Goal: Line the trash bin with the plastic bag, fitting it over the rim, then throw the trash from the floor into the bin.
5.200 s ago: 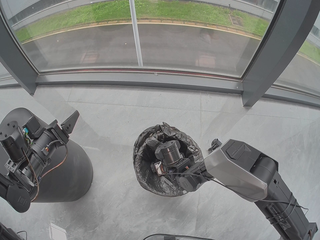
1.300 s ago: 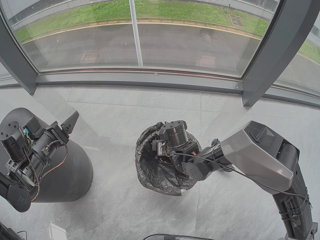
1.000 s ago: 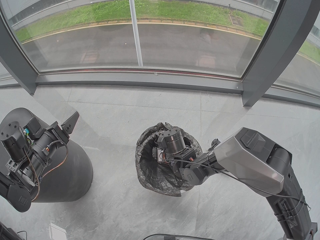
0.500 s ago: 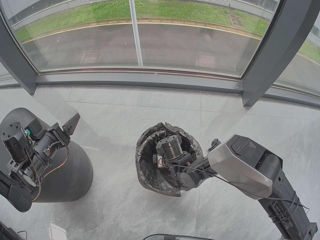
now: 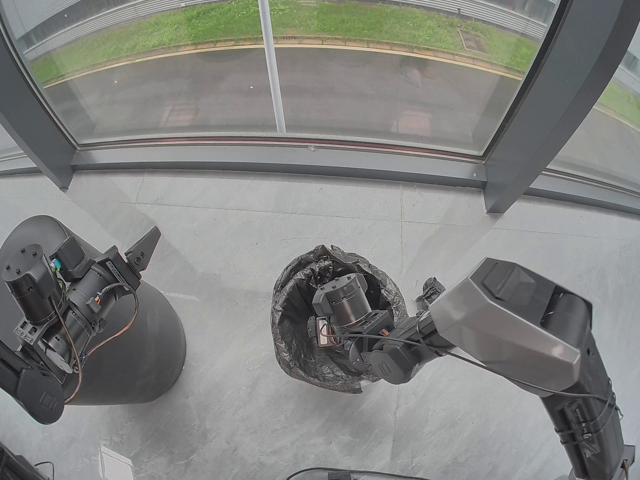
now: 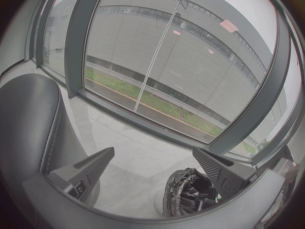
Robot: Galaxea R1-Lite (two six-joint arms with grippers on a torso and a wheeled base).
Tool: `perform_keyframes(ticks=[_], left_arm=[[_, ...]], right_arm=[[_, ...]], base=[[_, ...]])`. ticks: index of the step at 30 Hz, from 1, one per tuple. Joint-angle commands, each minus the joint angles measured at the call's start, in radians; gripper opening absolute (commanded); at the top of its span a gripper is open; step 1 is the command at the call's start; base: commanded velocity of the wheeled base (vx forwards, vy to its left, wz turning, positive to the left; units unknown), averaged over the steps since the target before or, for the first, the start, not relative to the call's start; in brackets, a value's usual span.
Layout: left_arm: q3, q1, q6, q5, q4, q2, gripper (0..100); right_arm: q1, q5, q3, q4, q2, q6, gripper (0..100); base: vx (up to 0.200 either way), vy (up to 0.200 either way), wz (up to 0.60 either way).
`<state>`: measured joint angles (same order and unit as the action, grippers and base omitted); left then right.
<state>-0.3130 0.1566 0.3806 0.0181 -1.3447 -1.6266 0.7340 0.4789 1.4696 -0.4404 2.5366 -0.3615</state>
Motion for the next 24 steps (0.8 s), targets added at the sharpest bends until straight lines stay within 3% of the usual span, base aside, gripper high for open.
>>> perform_keyframes(ticks=[1, 11, 17, 19, 24], left_arm=[[0.002, 0.0, 0.001, 0.0, -0.001, 0.002, 100], [0.008, 0.0, 0.0, 0.0, -0.007, 0.01, 100], [0.017, 0.0, -0.002, -0.001, -0.025, 0.01, 100], [0.017, 0.0, -0.002, -0.001, -0.028, 0.008, 100], [0.02, 0.0, -0.003, -0.001, -0.028, 0.002, 100]], right_arm=[[0.07, -0.002, -0.265, -0.003, -0.294, -0.051, 100], [0.054, -0.003, -0.512, 0.002, -0.624, -0.079, 100], [-0.068, -0.011, -0.614, -0.001, -0.654, -0.059, 100], [-0.15, -0.022, -0.634, -0.004, -0.634, -0.057, 100], [-0.282, -0.122, -0.64, -0.058, -0.556, -0.037, 100]], base=[[0.0, 0.0, 0.0], [0.0, 0.0, 0.0], [0.0, 0.0, 0.0], [0.0, 0.0, 0.0], [0.0, 0.0, 0.0]])
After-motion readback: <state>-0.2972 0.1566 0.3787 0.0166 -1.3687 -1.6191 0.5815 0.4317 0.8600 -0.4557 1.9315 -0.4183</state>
